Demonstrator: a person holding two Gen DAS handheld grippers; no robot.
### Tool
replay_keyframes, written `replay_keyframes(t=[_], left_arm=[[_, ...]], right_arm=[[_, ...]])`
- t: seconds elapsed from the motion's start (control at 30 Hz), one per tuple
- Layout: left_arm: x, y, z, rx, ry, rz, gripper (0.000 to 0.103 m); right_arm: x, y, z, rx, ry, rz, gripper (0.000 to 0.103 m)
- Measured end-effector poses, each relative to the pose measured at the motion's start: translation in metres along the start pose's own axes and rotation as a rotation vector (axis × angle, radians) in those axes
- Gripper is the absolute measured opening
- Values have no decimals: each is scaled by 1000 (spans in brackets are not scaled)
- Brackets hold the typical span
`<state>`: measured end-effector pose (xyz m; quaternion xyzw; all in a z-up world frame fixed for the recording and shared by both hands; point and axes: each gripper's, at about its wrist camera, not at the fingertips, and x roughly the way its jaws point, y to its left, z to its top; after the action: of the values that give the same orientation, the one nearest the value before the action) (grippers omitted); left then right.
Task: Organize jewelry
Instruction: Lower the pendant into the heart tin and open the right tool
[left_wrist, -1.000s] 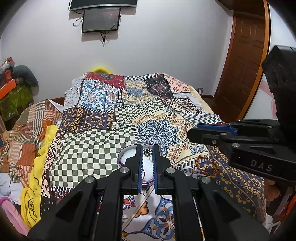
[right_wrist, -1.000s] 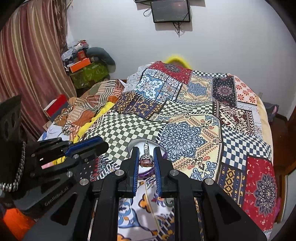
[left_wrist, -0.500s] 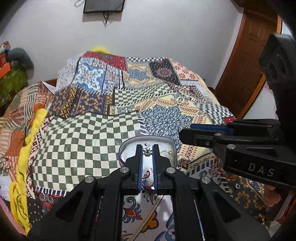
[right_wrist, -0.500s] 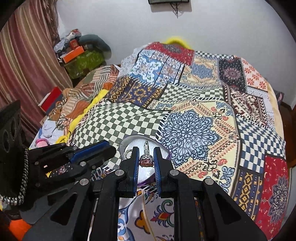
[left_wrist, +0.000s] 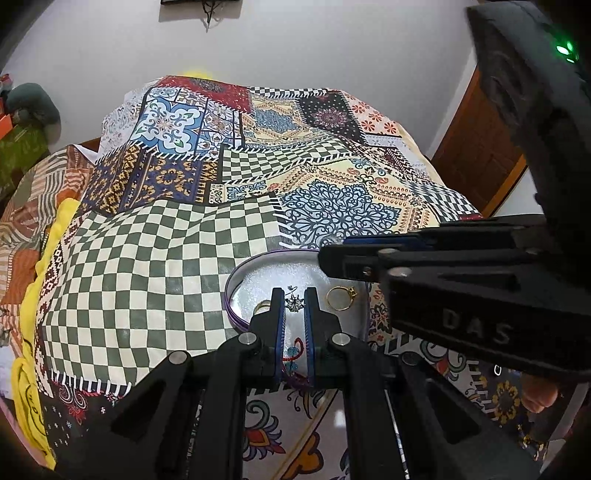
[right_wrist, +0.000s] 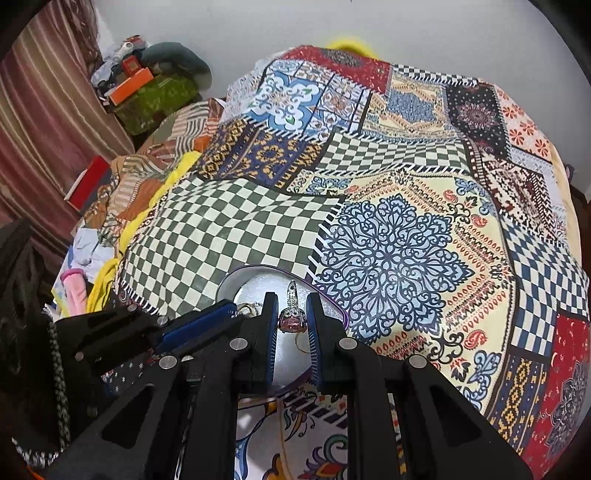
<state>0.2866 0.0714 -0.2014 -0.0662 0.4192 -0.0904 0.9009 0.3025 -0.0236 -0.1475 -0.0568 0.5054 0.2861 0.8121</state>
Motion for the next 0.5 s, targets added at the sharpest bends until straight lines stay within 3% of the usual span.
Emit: replay_keyframes(t=[0.5], left_arm=[[-14,-9,-7,27,14,19,9]], right_arm=[[5,-2,-2,31,32,5,15]])
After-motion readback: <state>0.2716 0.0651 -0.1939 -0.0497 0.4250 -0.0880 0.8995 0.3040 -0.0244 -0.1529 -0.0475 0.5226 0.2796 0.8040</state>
